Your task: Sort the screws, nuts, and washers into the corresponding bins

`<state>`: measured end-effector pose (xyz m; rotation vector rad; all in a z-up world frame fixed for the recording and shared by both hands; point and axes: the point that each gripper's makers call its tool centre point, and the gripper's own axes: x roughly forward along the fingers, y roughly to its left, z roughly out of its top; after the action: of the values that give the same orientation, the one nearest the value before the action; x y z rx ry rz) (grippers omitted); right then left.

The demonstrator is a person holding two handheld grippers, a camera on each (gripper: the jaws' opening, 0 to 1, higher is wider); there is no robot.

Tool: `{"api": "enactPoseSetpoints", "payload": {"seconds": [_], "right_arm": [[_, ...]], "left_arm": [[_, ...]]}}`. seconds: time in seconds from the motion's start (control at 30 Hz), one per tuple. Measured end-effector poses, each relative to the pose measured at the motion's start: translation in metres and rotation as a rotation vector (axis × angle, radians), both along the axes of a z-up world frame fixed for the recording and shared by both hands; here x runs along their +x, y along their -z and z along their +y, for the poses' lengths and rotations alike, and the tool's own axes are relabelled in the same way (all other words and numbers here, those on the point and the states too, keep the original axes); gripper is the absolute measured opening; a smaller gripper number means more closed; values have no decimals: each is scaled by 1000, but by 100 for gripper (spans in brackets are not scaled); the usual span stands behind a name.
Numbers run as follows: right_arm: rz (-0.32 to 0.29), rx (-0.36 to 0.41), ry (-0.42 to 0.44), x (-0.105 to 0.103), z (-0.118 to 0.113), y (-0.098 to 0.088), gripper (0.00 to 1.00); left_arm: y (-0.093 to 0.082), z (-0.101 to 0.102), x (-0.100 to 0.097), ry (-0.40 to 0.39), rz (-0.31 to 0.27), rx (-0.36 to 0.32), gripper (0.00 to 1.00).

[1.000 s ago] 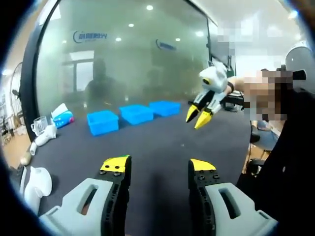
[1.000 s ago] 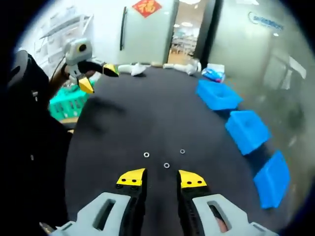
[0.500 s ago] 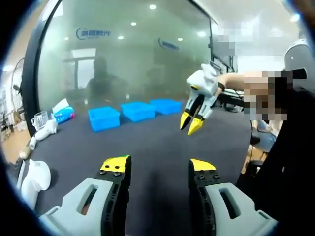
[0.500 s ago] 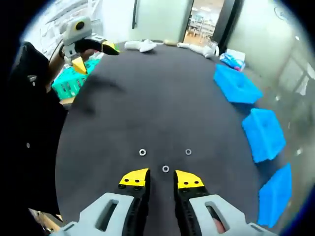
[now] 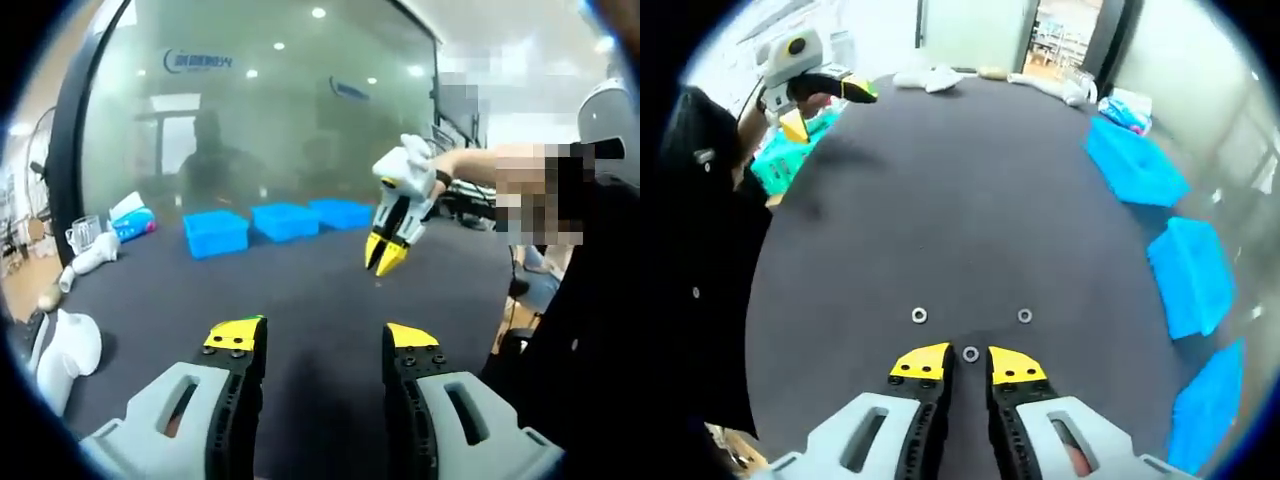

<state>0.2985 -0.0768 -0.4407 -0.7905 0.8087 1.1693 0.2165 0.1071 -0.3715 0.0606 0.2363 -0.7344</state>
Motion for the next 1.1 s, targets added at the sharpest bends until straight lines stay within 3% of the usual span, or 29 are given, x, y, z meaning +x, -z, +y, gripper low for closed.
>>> {"api": "enactPoseSetpoints", "payload": {"seconds": [0.17, 0.57, 0.73, 0.87, 1.1], "right_arm": [[30, 8, 13, -4, 0, 1, 4], [-6, 39, 4, -10, -2, -7, 4], [-98, 164, 35, -9, 0, -29, 4], [-176, 312, 56, -12, 3, -51, 4], [-389, 600, 111, -17, -1, -102, 4]], "left_arm": [[1, 1, 0, -2, 2, -5, 44], [-2, -1, 0, -1, -3, -11, 44], [-5, -2, 1, -1, -11, -11, 44], [-7, -5, 0, 4, -16, -19, 44], [-11, -14, 0, 20, -18, -27, 44]]}}
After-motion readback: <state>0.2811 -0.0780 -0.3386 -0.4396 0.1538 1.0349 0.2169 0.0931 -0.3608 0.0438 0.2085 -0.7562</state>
